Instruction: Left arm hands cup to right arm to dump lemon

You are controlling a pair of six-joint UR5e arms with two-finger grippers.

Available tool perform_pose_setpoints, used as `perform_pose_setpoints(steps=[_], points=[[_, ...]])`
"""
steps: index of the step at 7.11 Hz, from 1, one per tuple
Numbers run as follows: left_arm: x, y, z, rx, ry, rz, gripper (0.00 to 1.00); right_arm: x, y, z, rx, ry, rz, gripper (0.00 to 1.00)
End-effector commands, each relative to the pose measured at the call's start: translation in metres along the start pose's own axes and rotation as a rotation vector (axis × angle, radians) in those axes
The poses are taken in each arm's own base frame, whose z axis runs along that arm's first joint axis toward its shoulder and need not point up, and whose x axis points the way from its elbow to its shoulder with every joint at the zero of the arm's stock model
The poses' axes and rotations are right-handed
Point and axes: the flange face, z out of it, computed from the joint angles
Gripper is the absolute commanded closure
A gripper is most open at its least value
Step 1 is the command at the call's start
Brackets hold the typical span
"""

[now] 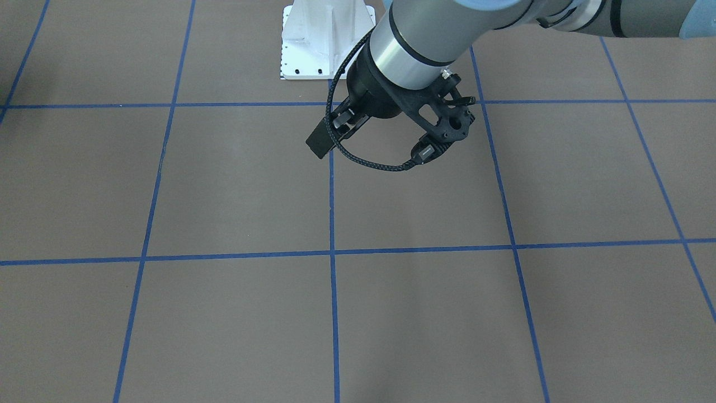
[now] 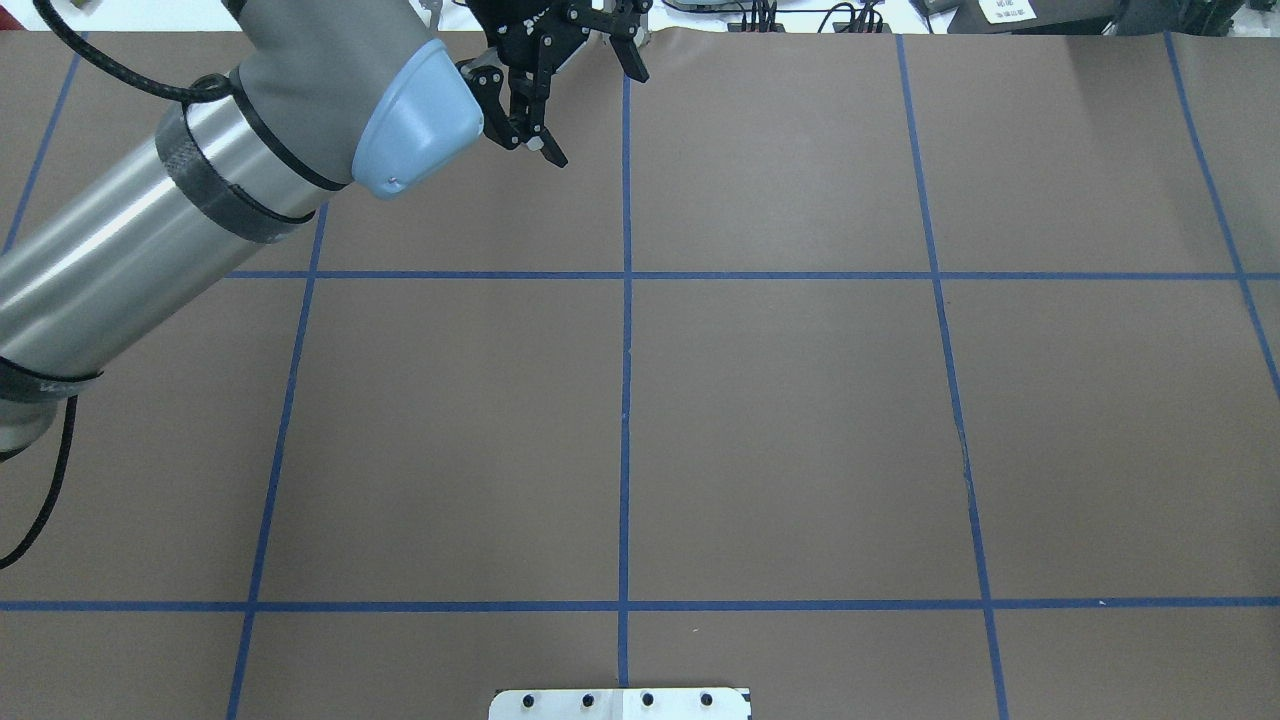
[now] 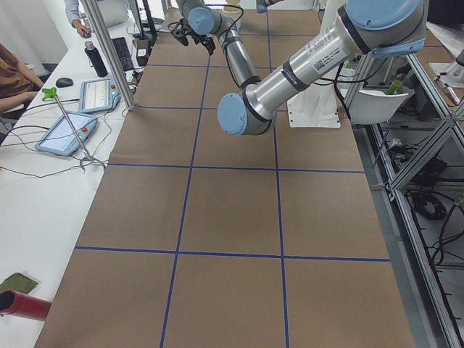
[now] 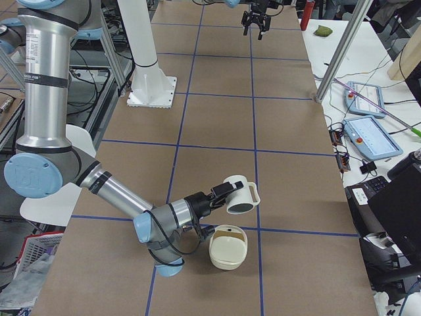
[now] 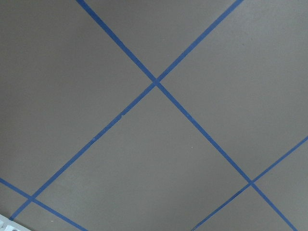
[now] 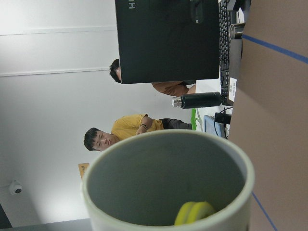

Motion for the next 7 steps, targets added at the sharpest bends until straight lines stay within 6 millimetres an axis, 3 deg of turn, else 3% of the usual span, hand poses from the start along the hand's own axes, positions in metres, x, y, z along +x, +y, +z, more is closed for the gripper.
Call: perform_pose_setpoints(steps=[1,3,5,7], points=[[0.0,0.001,0.0,0.0,0.001,0.001,0.0,-0.001,0.0,0.0,-0.006,-0.011,0.055,1.0],[0.0,0.0,-0.001,0.001,0.002,0.001,0.0,-0.001,0.0,-0.001,-0.007,-0.018,0.103,1.0],[0.0,0.0,-0.001,0.001,0.002,0.001,0.0,0.007,-0.004,-0.019,-0.029,-0.056,0.122,1.0],[0.0,0.001,0.0,0.0,0.001,0.001,0.0,0.008,-0.006,-0.023,-0.022,-0.067,0.166,1.0]])
